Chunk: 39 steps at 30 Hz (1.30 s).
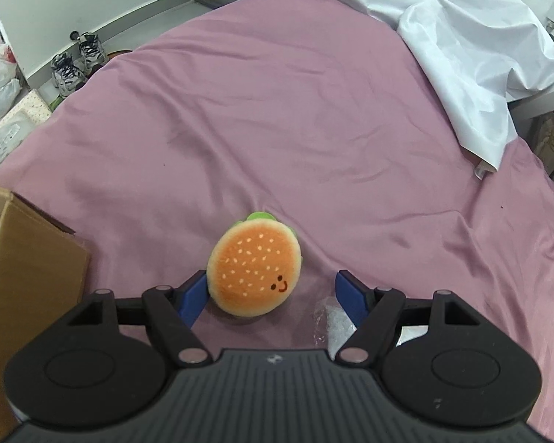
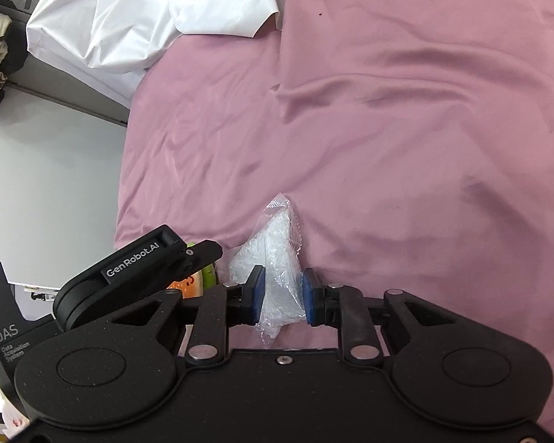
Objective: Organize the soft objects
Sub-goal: 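Close the left tool on the burger plush while the right tool grasps the bead bag, then carry the burger plush and bead bag with both tools over the box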
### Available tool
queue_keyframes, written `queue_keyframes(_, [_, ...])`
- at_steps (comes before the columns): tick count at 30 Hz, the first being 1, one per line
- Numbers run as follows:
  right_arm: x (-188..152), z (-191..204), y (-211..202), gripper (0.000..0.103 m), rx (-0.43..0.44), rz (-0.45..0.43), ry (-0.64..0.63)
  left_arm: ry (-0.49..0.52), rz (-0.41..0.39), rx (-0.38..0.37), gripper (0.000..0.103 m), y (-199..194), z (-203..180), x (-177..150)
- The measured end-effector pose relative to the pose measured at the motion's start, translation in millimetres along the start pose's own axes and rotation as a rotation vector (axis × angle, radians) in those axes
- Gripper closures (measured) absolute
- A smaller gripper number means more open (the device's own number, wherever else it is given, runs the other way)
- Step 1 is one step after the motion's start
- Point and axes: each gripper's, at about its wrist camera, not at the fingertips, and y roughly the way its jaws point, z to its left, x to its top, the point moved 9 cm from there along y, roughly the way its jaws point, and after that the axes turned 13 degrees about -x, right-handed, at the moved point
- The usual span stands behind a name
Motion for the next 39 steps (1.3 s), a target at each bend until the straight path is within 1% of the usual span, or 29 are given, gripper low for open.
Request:
queue_keyframes(1, [-1,2,1,0.082,0.001,0.001,-0.004,-0.008,-0.001,0.002,0.029,1,2,1])
queue_keyframes(3, [-2,4,2,0.082,0.003,0.000,-0.007,-0.018,-0.004,0.014,0.038,3,6,1])
queue_keyframes(4, [-1,3,2,0.082,0.003,0.000,-0.006,-0.024,-0.003,0.019,0.048,4,8,1])
queue_keyframes(5, [-1,4,3,0.082,0.003,0.000,-0.005,-0.033,-0.005,0.026,0.054,4,11,0])
queue_keyframes(8, [-2,4,1,0.082,0.004,-0.001,-0.005,-0.029,-0.026,0.022,0.059,0,11,0])
queue_keyframes(12, [-1,9,-2,0.083,0.021,-0.009,-0.021,-0.019,-0.044,0.021,0.060,-7,9,0])
queue_keyframes(15, [-2,14,-8,0.085,0.034,-0.027,-0.047,-0.026,-0.064,0.009,0.060,-20,7,0])
queue_keyframes(23, [-3,29,-35,0.087,0.089,-0.080,-0.095,-0.002,-0.119,-0.015,0.060,-63,1,0])
queue_keyframes(34, [-14,47,-79,0.088,0.189,-0.151,-0.153,-0.011,-0.191,-0.014,0.060,-120,7,-11])
queue_keyframes(39, [-18,57,-95,0.088,0.219,-0.193,-0.194,-0.008,-0.223,0.000,0.060,-147,13,-17])
